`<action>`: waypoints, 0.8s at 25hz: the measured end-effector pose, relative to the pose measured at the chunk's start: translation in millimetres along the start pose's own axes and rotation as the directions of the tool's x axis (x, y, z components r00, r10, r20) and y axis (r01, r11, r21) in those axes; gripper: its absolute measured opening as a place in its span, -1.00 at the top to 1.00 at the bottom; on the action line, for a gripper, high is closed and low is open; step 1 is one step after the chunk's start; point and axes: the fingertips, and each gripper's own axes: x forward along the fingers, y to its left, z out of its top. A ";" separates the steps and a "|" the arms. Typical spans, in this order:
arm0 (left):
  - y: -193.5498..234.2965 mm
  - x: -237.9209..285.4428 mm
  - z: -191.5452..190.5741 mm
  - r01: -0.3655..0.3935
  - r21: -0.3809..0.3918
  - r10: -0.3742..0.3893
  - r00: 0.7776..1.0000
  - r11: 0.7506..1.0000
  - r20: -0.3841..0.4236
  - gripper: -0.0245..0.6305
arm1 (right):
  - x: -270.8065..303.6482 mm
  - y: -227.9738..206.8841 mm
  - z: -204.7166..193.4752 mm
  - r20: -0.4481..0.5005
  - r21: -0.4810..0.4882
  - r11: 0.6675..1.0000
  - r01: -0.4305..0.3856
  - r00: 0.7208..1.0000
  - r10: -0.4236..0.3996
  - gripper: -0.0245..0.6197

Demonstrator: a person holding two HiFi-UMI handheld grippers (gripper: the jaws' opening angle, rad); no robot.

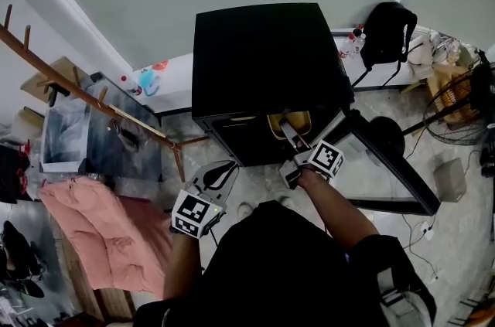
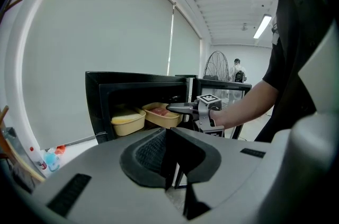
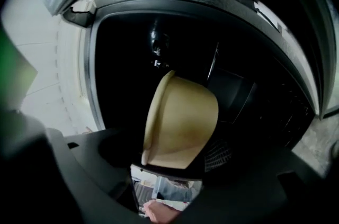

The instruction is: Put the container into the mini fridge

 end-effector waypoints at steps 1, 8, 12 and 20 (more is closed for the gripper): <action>-1.1 1.0 -0.6 0.005 -0.001 -0.005 1.000 1.000 0.000 0.80 | -3.8 1.4 -3.0 -0.008 -0.019 1.000 0.000 1.000 0.000 -0.11; -12.3 16.9 -1.2 0.060 0.004 -0.060 0.998 0.998 0.003 0.80 | -33.0 4.3 -15.5 -0.027 -0.107 0.994 0.031 0.999 -0.034 -0.11; -20.7 24.2 -0.9 0.098 0.014 -0.098 0.995 0.995 0.001 0.80 | -46.8 10.7 -22.4 -0.026 -0.298 0.950 0.092 0.994 -0.105 -0.10; -27.9 29.8 1.8 0.129 0.026 -0.129 0.992 0.991 0.001 0.80 | -48.6 19.2 -19.5 0.026 -0.654 0.734 0.185 0.975 -0.223 0.10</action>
